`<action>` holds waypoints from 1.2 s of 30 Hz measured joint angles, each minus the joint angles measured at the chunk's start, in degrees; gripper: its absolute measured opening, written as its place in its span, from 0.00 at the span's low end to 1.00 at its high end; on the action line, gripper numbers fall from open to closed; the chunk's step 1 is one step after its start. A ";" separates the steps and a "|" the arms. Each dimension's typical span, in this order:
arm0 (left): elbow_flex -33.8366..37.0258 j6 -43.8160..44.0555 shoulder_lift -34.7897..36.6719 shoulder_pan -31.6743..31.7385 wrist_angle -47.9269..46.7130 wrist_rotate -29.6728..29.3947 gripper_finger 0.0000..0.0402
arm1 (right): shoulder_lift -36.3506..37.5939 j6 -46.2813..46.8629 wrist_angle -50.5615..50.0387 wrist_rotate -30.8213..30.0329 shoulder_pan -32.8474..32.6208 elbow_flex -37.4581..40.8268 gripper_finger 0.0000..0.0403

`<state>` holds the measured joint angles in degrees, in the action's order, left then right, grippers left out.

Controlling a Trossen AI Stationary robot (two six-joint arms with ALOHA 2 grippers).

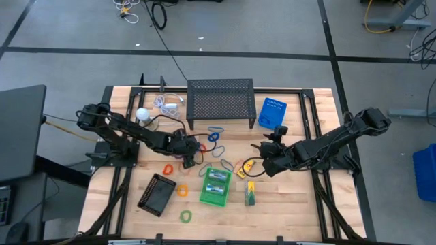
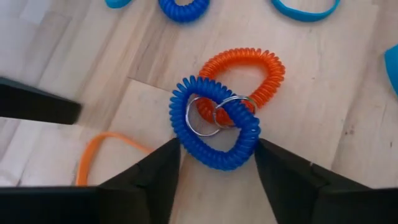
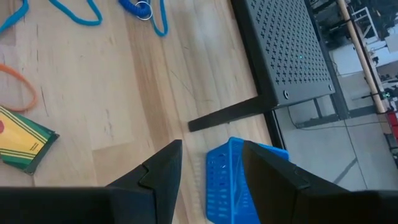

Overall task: Pick & Place Office Desk Supplies
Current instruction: Put the blue spring rubberband into the black bin, then put the blue spring keychain into the black bin

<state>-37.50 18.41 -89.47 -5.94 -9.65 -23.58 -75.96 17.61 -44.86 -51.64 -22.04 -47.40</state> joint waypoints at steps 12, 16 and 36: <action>0.00 -3.52 0.02 -2.03 0.04 -2.19 0.12 | 0.00 0.78 0.00 -0.02 0.00 0.00 0.44; 0.00 -4.91 0.02 -3.80 0.17 -5.02 0.02 | 0.00 0.76 -0.01 -0.02 -0.01 0.00 0.44; 0.07 -9.88 5.11 -6.86 2.12 -1.67 0.03 | 0.00 0.78 -0.87 0.42 0.00 0.00 0.44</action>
<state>-37.43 8.54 -84.36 -12.80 -7.53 -25.24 -75.96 18.39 -45.73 -51.22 -22.04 -47.40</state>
